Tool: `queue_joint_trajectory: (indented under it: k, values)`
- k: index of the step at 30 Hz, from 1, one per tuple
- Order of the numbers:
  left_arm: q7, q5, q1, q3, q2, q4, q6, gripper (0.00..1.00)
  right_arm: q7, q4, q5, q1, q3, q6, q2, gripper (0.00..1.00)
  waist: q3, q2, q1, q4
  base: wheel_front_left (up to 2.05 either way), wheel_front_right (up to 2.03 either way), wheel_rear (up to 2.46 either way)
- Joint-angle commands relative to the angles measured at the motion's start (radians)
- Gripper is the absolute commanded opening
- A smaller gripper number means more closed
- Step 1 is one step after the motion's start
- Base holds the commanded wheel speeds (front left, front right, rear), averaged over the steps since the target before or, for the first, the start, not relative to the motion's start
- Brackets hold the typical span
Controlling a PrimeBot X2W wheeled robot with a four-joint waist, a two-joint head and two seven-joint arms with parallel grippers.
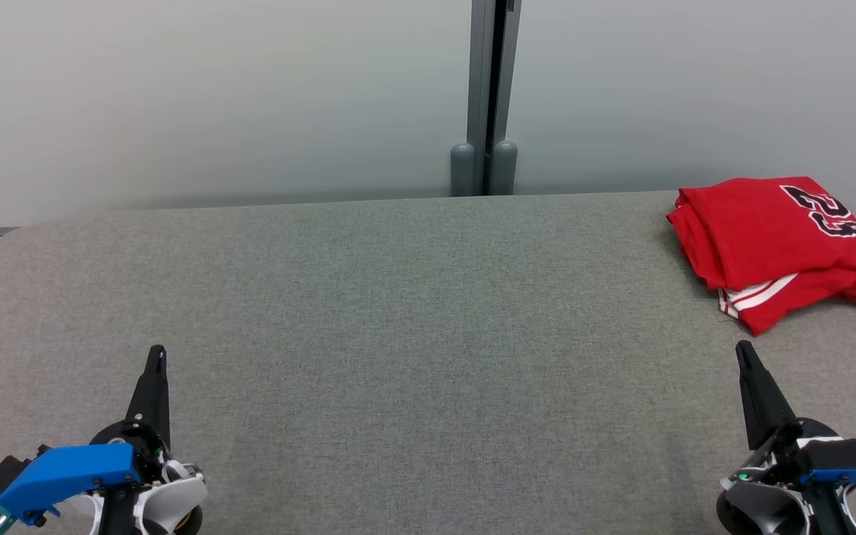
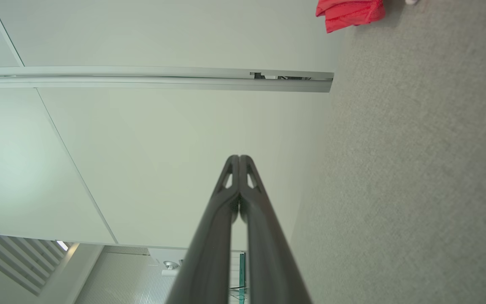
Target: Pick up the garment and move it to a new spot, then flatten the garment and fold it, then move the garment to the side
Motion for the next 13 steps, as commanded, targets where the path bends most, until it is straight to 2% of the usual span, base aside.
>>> queue_joint_trajectory:
  k: [1,13]
  values:
    - [0.004,-0.002,-0.01,0.002,-0.002,-0.004,-0.009,0.0,0.003,0.002,0.002,-0.015,-0.004,0.0,0.003,0.0,0.0,0.0,0.0,0.0,0.0,0.0,0.0]
    - [0.004,-0.002,-0.01,0.002,-0.002,-0.004,-0.009,0.0,0.004,0.002,0.001,-0.015,-0.004,0.0,0.003,0.0,0.0,0.0,0.0,0.0,0.0,0.0,0.0]
